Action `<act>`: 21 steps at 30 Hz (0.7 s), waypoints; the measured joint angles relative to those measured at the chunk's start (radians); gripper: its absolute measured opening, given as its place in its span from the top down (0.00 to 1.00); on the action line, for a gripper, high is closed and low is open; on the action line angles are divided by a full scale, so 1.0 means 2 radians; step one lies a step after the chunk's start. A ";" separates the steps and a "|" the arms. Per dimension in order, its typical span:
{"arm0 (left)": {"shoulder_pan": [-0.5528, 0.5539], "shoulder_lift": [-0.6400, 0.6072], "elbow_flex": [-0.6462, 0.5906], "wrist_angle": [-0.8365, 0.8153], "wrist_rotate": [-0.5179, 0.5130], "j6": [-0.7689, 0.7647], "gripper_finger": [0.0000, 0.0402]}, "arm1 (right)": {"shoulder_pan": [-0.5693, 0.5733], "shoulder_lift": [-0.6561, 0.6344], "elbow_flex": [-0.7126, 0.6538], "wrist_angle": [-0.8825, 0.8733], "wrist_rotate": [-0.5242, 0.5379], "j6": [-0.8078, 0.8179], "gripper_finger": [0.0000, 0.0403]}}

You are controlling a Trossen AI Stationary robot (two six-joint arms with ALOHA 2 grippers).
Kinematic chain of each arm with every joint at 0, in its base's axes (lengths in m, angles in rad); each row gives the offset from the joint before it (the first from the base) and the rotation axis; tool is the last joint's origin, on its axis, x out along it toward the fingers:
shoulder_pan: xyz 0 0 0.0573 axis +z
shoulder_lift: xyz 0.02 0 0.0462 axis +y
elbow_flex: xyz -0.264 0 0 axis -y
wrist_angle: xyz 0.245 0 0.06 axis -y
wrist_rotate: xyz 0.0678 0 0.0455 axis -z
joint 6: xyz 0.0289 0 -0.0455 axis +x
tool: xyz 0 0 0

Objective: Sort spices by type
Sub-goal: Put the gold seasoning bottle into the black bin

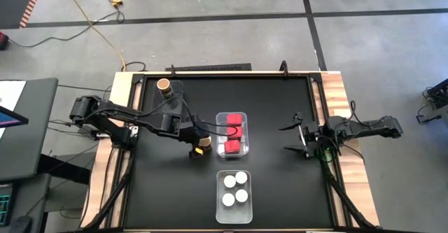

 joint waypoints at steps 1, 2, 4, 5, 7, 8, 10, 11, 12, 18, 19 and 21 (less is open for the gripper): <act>0.000 0.000 0.000 0.001 0.000 0.000 0.15 | 0.000 0.000 0.000 0.000 0.000 0.000 0.05; 0.000 0.000 0.000 0.002 0.000 0.000 0.16 | 0.000 0.000 0.000 0.000 0.000 0.000 0.05; 0.000 0.000 0.000 0.003 0.000 0.000 0.17 | 0.000 0.000 0.000 0.000 0.000 0.000 0.05; 0.000 0.000 0.000 0.003 0.000 0.000 0.18 | 0.000 0.000 0.000 0.000 0.000 0.000 0.05; 0.000 0.000 0.000 0.004 0.000 0.002 0.20 | 0.000 0.000 0.000 0.000 0.000 0.001 0.05; 0.000 0.000 0.000 0.004 0.000 0.002 0.20 | 0.000 0.000 0.000 0.000 0.000 0.001 0.05; 0.000 0.000 0.000 0.005 0.000 0.002 0.22 | 0.000 0.000 0.000 0.000 0.000 0.001 0.05; 0.000 0.000 0.000 0.006 0.000 0.002 0.23 | 0.000 0.000 0.000 0.000 0.000 0.001 0.05; 0.000 0.000 0.000 0.007 0.000 0.002 0.24 | 0.000 0.000 0.000 0.000 0.000 0.001 0.05; 0.000 0.000 0.000 0.017 0.000 -0.002 0.31 | 0.000 0.000 0.000 0.000 0.000 0.001 0.05; 0.000 0.000 0.000 0.017 0.000 -0.004 0.31 | 0.000 0.000 0.000 0.000 0.000 0.001 0.05; 0.000 0.000 0.000 0.017 0.000 -0.008 0.31 | 0.000 0.000 0.000 0.000 0.000 0.001 0.05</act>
